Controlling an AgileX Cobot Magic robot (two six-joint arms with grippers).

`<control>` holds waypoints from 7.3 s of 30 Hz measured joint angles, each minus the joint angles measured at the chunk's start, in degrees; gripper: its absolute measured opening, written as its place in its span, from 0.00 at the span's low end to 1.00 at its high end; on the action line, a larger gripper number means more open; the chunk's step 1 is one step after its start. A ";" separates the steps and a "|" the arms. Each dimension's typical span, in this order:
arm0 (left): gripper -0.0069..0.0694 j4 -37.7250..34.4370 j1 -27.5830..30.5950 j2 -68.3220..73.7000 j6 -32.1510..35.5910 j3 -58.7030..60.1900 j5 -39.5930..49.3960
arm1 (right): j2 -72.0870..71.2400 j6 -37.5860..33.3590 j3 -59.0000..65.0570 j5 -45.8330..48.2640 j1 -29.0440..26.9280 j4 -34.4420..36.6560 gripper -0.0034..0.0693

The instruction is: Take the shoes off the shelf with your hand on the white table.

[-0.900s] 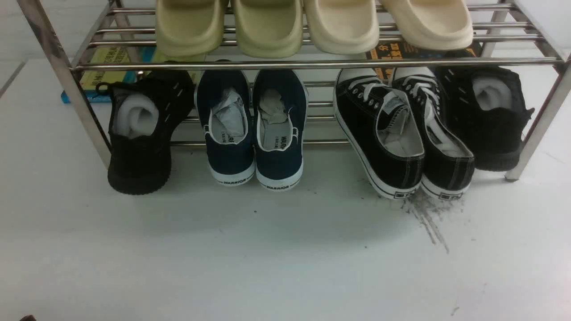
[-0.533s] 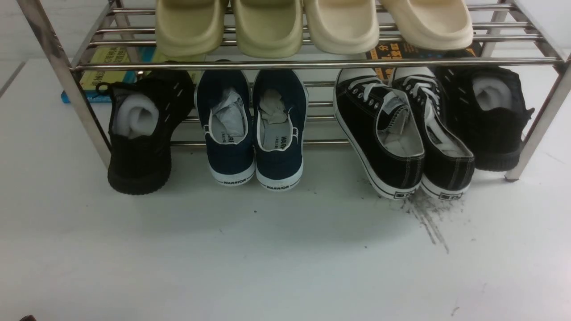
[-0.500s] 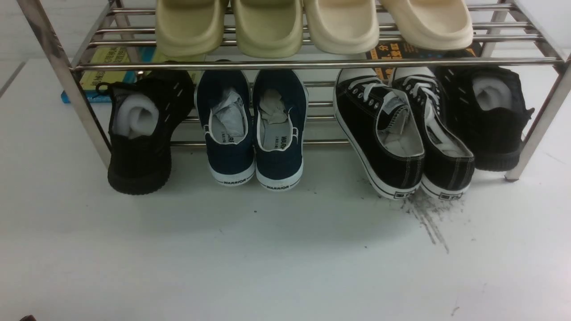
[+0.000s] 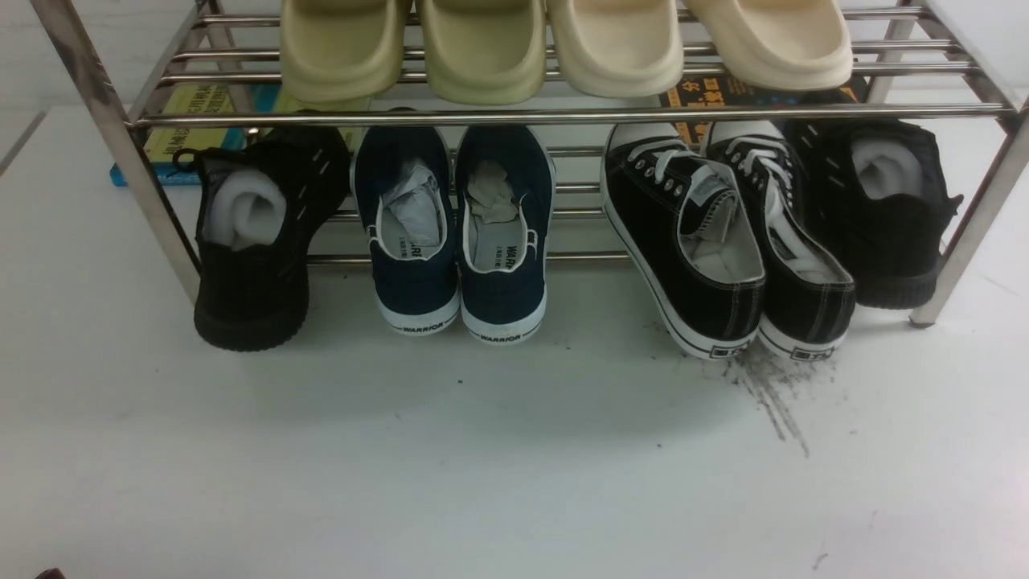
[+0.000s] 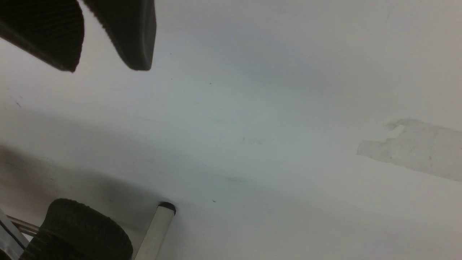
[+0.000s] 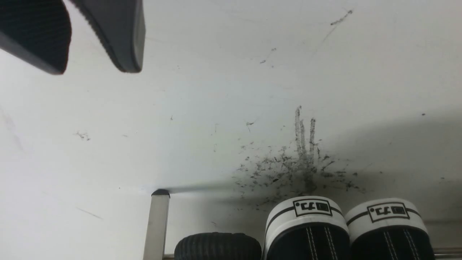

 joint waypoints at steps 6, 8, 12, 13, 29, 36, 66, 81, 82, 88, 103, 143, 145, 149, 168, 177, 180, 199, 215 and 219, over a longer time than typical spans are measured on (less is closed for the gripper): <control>0.40 0.00 0.00 0.00 0.00 0.00 0.00 | 0.00 0.00 0.00 0.00 0.00 0.00 0.38; 0.40 0.00 0.00 0.00 0.00 0.00 0.00 | 0.00 0.00 0.00 0.00 0.00 0.00 0.38; 0.40 0.00 0.00 0.00 0.00 0.00 0.00 | 0.00 0.00 0.00 0.00 0.00 0.20 0.38; 0.40 0.00 0.00 0.00 0.00 0.00 0.00 | 0.00 0.06 0.00 0.00 0.00 0.62 0.38; 0.40 0.00 0.00 0.00 0.00 0.00 -0.05 | 0.00 12.97 0.69 -0.64 0.00 35.19 0.38; 0.40 0.00 0.00 0.00 0.00 0.00 -0.05 | 0.15 9.01 -3.35 -0.61 0.00 34.24 0.37; 0.41 0.00 0.00 0.00 0.00 0.01 -0.05 | 74.11 -20.62 -62.93 30.19 17.65 30.39 0.18; 0.41 0.07 0.00 0.00 -0.06 0.01 -0.05 | 98.99 3.41 -84.87 25.25 30.55 -5.38 0.55; 0.41 0.07 0.00 0.00 -0.06 0.01 -0.05 | 100.89 5.00 -85.73 24.37 30.55 -7.84 0.55; 0.41 0.07 0.00 0.00 -0.06 0.01 -0.05 | 106.05 8.28 -86.62 21.54 30.55 -10.66 0.55; 0.41 0.07 0.00 0.00 -0.06 0.01 -0.05 | 108.09 12.49 -87.95 22.21 30.90 -9.96 0.05; 0.41 0.09 0.00 0.00 -0.06 0.01 -0.10 | 68.47 15.19 -76.22 49.85 45.35 5.70 0.05; 0.41 0.09 0.00 0.00 -0.06 0.01 -0.10 | 66.65 18.31 -71.29 49.85 47.56 5.76 0.05; 0.41 0.13 0.00 0.00 -0.06 0.01 -0.10 | 66.23 24.56 -62.88 47.61 52.13 5.76 0.05; 0.41 0.13 0.00 0.00 -0.06 0.01 -0.10 | 94.01 45.26 -56.79 4.77 58.32 -3.92 0.07; 0.41 0.15 0.00 0.00 -0.06 0.01 -0.10 | 98.73 46.51 -56.96 -2.71 58.55 -2.73 0.08; 0.41 0.20 0.00 0.00 -0.06 0.01 -0.15 | 98.91 46.56 -56.98 -5.04 58.55 -2.62 0.10; 0.41 0.20 0.00 0.00 -0.06 0.06 -0.15 | 94.60 46.51 -59.33 1.53 58.32 -2.58 0.66; 0.41 0.20 0.00 0.00 -0.06 0.06 -0.15 | 79.25 37.72 -74.80 38.84 52.60 -17.91 0.39; 0.41 0.20 0.00 0.00 -0.06 0.06 -0.15 | 82.35 37.58 -74.80 38.91 43.34 -18.35 0.05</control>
